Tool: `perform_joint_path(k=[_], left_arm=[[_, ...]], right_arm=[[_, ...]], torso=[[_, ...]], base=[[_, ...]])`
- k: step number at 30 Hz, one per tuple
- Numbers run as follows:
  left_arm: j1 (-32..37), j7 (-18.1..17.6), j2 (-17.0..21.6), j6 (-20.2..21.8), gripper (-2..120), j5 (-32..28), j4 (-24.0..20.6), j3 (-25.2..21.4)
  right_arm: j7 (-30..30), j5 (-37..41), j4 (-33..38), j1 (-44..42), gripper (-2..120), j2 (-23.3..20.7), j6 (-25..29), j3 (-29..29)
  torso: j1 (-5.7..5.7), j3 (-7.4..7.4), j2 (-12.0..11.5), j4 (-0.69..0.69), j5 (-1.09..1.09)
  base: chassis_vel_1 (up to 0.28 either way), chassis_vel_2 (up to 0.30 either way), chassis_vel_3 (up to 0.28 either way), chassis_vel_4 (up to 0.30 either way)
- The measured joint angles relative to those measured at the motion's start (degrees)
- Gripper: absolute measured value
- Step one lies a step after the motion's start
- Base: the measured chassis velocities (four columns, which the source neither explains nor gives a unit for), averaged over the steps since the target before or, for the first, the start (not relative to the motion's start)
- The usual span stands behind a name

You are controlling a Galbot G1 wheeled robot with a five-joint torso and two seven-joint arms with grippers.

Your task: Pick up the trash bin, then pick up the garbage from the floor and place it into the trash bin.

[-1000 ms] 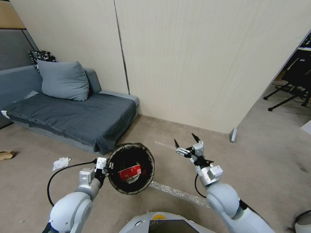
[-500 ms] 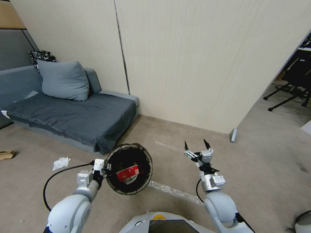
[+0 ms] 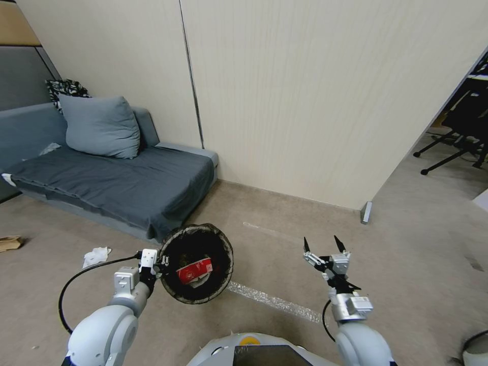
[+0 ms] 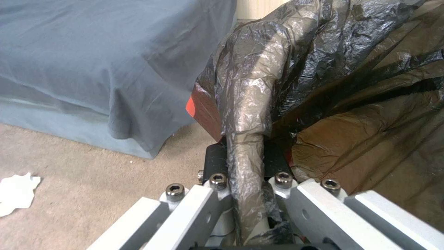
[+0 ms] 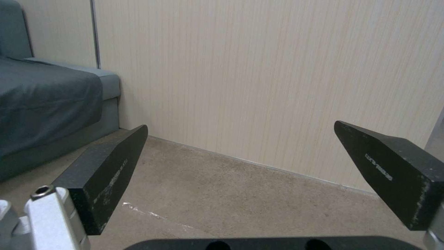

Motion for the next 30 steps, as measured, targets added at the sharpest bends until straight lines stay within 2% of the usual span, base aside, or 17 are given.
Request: perform_joint_path(k=[18,30], left_arm=[[0.23,0.99,-1.17,0.56,1,1.81,0.31,0.33],[0.03,1.03,-1.90,0.61,1,2.36,0.46,0.79]], right_arm=[[-0.36,0.19,-0.72,0.75,100,0.80,0.14,0.34],[0.05,-0.40,-1.38,1.27,100,0.98,0.05,-0.72]], torso=[[0.00,0.00,0.00,0.00,0.00],[0.00,0.00,0.00,0.01,-0.01]], base=[[0.000,0.000,0.000,0.000],[0.056,0.061,0.055,0.051]])
